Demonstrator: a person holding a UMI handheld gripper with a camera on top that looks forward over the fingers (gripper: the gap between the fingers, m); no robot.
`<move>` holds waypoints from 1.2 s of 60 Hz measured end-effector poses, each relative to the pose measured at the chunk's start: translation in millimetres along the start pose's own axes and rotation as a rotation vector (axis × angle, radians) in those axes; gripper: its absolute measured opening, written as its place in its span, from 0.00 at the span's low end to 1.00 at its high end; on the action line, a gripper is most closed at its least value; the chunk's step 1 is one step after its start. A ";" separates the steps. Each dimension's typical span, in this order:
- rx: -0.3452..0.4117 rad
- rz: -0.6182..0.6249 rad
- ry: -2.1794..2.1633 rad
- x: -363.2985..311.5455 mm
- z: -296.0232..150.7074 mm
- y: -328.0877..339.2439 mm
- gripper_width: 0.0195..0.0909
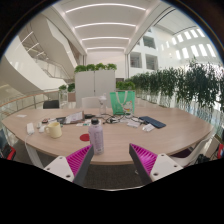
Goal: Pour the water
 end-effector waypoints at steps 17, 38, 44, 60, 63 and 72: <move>0.024 -0.007 -0.072 -99.9 37.5 -185.8 0.87; 0.004 -0.005 -0.063 -130.3 41.6 -238.8 0.37; -0.078 -0.033 -0.068 -136.4 25.0 -242.0 0.29; 0.102 0.058 0.442 -199.2 -117.7 -246.8 0.27; 0.137 0.086 0.660 -217.3 -140.8 -241.2 0.27; 0.218 0.172 1.324 -298.1 -128.3 -267.3 0.27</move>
Point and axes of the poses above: the point between the fingertips, and its own axes, seen from behind it with the camera up: x to the right, z down, y backward, against the way the camera looks, the point moved 8 cm from there along y, backward, against the way the camera looks, and after that the axes turned 10 degrees about z, right-handed, at the moved point
